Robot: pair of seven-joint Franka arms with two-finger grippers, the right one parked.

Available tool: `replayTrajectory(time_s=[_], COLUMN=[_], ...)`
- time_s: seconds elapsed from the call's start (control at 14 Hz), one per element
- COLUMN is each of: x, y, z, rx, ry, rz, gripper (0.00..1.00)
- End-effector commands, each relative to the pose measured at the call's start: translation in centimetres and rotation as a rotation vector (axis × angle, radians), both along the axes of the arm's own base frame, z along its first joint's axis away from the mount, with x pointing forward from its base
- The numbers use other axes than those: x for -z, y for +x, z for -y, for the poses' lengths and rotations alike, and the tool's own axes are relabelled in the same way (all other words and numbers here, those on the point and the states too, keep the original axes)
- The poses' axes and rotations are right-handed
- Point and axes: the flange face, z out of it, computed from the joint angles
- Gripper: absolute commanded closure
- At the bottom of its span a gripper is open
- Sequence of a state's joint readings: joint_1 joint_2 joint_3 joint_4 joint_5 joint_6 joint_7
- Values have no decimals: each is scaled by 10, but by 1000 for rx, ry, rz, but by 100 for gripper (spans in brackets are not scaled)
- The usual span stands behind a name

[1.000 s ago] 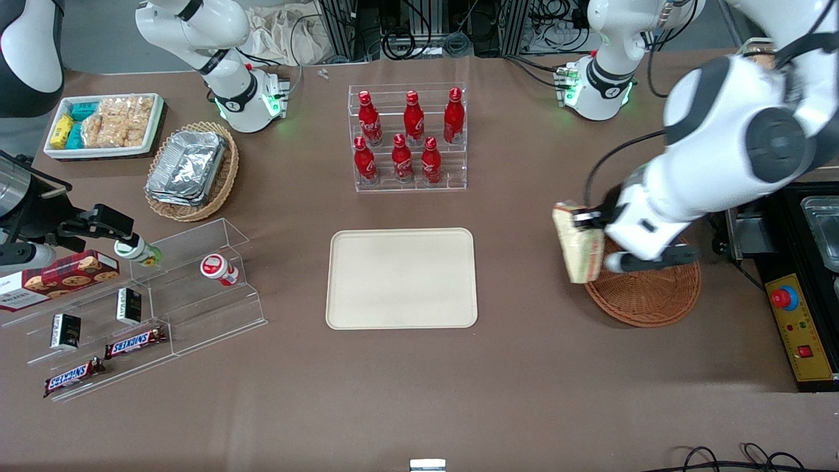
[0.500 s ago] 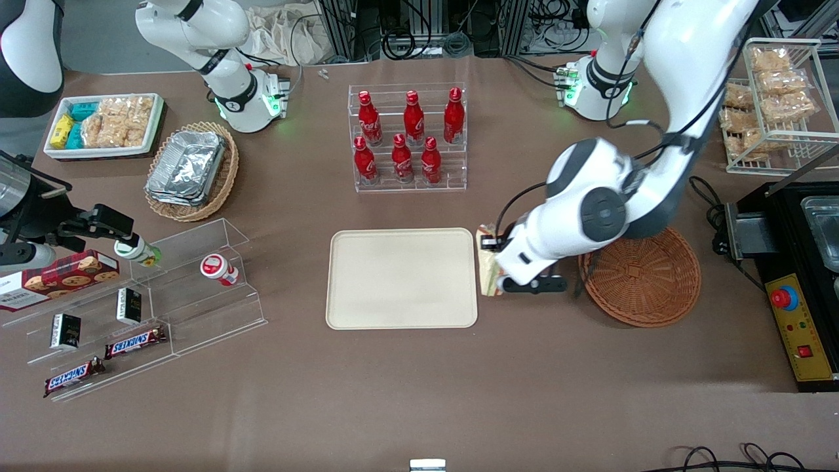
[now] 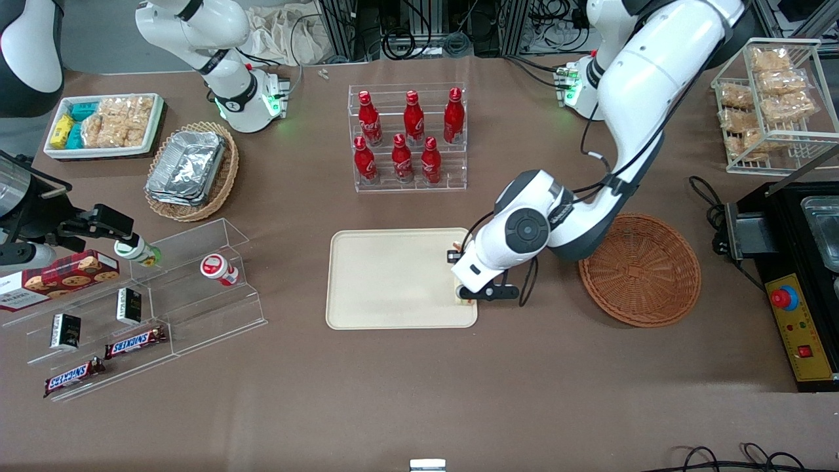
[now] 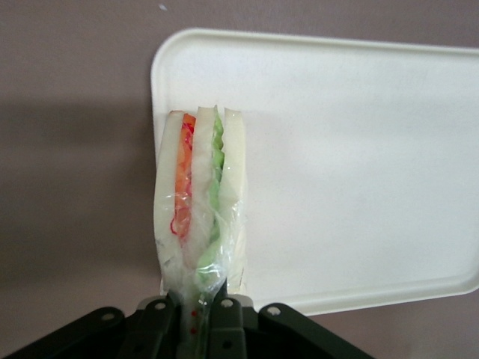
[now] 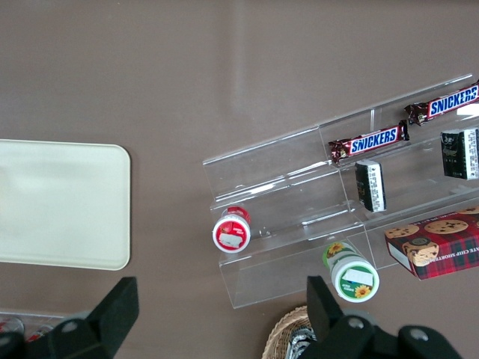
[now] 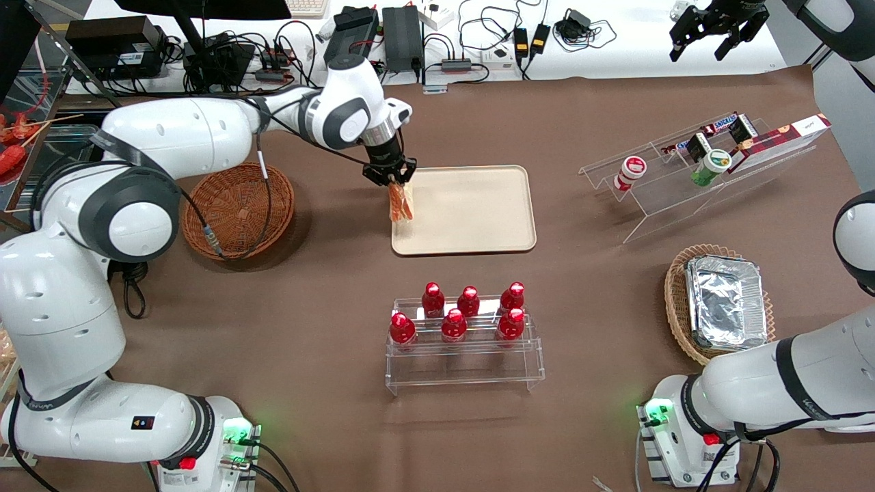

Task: Place sandwich from basket to tray
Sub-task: 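Carry the held sandwich with the left gripper over the cream tray, then lower the sandwich onto the tray and open the left gripper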

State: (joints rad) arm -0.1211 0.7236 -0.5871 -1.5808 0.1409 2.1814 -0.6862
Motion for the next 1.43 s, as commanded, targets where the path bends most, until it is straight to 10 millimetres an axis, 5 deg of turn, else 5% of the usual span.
replayTrajectory(time_s=[0.0,0.21,0.29,0.36,0.43,0.71,1.21,1.36], x=[20,34,33,35,34,22,-66,-97], y=[2,-6,-6,-7,-7,-2,30,49], z=[10,23,23,23,24,16,-17,-54], rx=[16,5,-7,-17,-16,-25,-104,-147], ry=[32,53,53,56,59,82,83,113], rz=[35,69,67,64,64,55,115,100], gripper=[100,98,67,21,1,1,0,0])
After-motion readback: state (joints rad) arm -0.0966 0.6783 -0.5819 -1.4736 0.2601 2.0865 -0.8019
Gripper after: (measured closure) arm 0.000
